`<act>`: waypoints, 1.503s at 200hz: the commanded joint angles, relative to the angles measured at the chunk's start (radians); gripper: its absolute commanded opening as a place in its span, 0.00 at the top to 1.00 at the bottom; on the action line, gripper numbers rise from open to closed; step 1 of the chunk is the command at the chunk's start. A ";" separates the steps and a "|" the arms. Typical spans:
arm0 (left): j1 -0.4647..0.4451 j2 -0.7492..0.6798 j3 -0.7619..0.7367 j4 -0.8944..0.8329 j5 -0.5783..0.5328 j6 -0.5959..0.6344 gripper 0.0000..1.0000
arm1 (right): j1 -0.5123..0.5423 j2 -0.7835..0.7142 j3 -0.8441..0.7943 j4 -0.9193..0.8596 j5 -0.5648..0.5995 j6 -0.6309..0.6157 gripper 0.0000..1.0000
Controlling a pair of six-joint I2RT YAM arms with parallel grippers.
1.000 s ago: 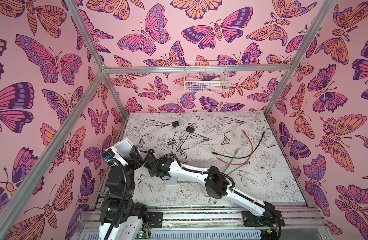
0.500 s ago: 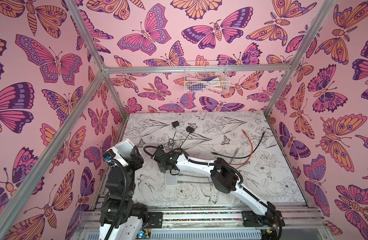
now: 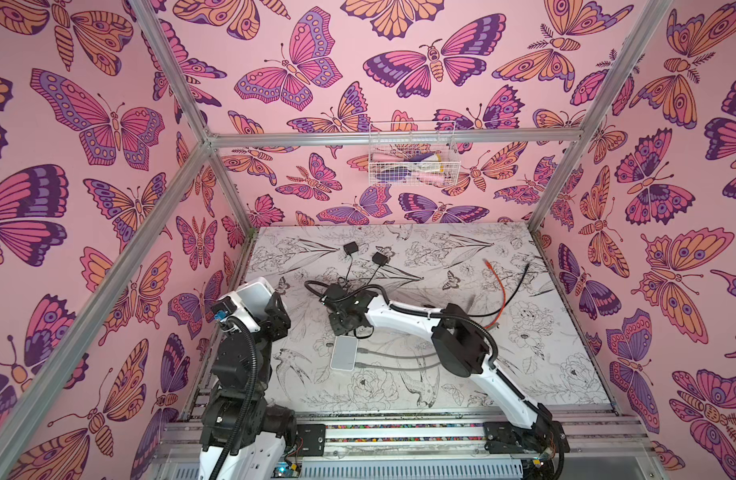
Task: Insert the plug into the switch port
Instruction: 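Lift the thin black plug with the right gripper toward the held white box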
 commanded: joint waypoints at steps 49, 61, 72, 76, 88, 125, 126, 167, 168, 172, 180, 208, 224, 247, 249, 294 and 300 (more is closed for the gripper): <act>0.005 0.034 -0.053 0.124 0.150 0.005 1.00 | -0.142 -0.370 -0.385 0.211 -0.116 -0.024 1.00; 0.004 0.036 -0.062 0.142 0.165 0.005 1.00 | -0.153 -0.416 -0.436 0.254 -0.125 -0.019 1.00; 0.003 0.038 -0.070 0.157 0.175 0.005 1.00 | -0.163 -0.452 -0.492 0.305 -0.138 -0.009 1.00; 0.004 0.039 -0.073 0.162 0.178 0.005 1.00 | -0.166 -0.463 -0.507 0.321 -0.146 -0.007 1.00; 0.004 0.044 -0.081 0.174 0.187 0.007 1.00 | -0.177 -0.492 -0.554 0.369 -0.169 0.010 1.00; 0.003 0.055 -0.098 0.185 0.200 0.009 1.00 | -0.208 -0.528 -0.680 0.585 -0.282 0.068 1.00; 0.004 0.055 -0.098 0.185 0.201 0.009 1.00 | -0.208 -0.527 -0.684 0.591 -0.286 0.069 1.00; 0.004 0.047 -0.119 0.198 0.211 -0.001 1.00 | -0.221 -0.430 -0.735 0.850 -0.409 0.194 1.00; 0.003 0.047 -0.119 0.198 0.211 -0.001 1.00 | -0.221 -0.426 -0.736 0.859 -0.414 0.198 1.00; 0.003 0.046 -0.121 0.198 0.211 -0.003 1.00 | -0.221 -0.413 -0.739 0.892 -0.430 0.215 1.00; 0.003 0.043 -0.124 0.200 0.213 -0.005 1.00 | -0.223 -0.384 -0.745 0.988 -0.463 0.256 1.00; 0.003 0.019 -0.146 0.233 0.248 -0.014 1.00 | -0.233 -0.291 -0.731 1.280 -0.546 0.408 1.00; 0.003 0.000 -0.163 0.254 0.259 -0.017 1.00 | -0.242 -0.272 -0.693 1.344 -0.562 0.439 1.00; 0.004 -0.015 -0.176 0.275 0.294 -0.010 1.00 | -0.248 -0.332 -0.677 1.323 -0.562 0.387 1.00; 0.004 -0.016 -0.178 0.280 0.299 -0.010 1.00 | -0.248 -0.343 -0.681 1.321 -0.560 0.378 1.00; -0.002 0.018 -0.272 0.491 0.493 -0.044 1.00 | -0.271 -0.649 -0.858 1.239 -0.493 0.183 1.00; -0.008 0.033 -0.280 0.521 0.513 -0.044 1.00 | -0.273 -0.692 -0.881 1.220 -0.485 0.157 1.00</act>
